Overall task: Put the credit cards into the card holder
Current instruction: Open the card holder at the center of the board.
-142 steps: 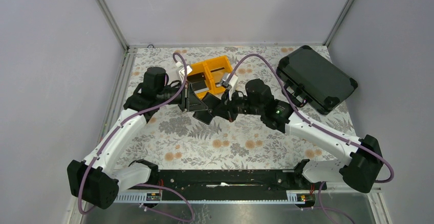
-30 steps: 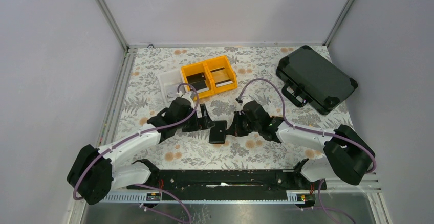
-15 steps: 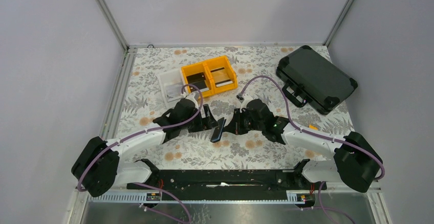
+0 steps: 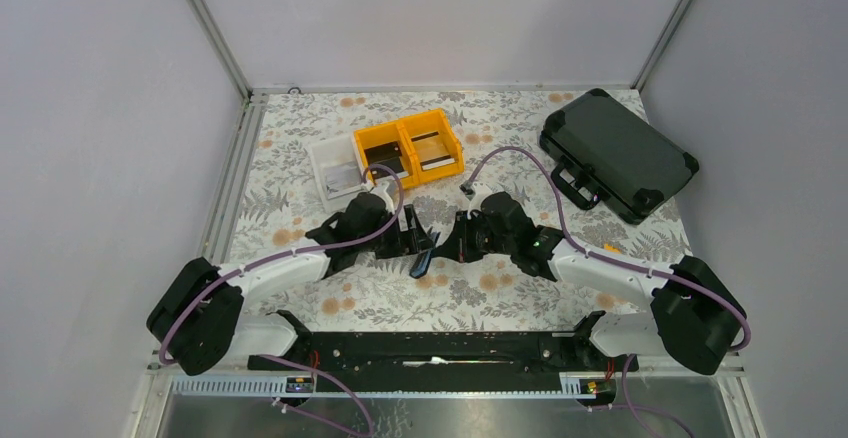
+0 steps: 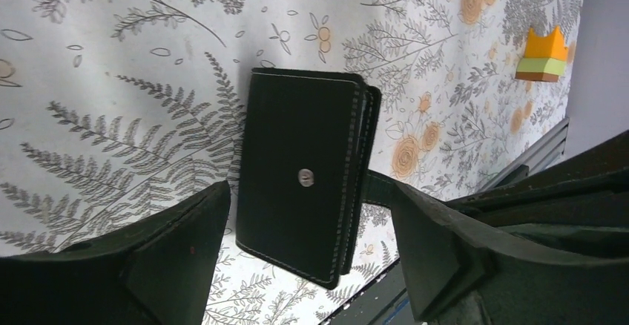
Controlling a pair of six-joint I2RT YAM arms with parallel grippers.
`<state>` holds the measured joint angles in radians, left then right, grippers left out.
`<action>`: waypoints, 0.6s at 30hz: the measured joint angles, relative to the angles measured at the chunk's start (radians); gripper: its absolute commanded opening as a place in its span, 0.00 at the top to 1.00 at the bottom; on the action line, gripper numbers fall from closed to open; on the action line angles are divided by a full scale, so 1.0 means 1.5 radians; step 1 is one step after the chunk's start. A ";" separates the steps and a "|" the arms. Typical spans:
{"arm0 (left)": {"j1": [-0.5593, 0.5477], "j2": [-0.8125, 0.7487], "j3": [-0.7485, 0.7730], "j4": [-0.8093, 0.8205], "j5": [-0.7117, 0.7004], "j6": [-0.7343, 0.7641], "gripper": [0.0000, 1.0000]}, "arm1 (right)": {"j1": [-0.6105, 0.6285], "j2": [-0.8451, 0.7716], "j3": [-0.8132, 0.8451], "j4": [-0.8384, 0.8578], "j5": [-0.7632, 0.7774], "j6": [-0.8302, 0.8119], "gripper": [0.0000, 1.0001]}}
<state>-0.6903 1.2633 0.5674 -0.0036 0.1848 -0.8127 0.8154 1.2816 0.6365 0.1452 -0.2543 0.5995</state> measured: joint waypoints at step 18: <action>-0.028 0.033 0.001 -0.004 -0.007 0.010 0.30 | 0.000 0.005 0.001 0.003 -0.001 0.000 1.00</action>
<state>-0.7326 1.3128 0.5682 -0.0093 0.1745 -0.7975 0.8154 1.2896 0.6384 0.1490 -0.2550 0.5991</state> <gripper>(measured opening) 0.700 0.033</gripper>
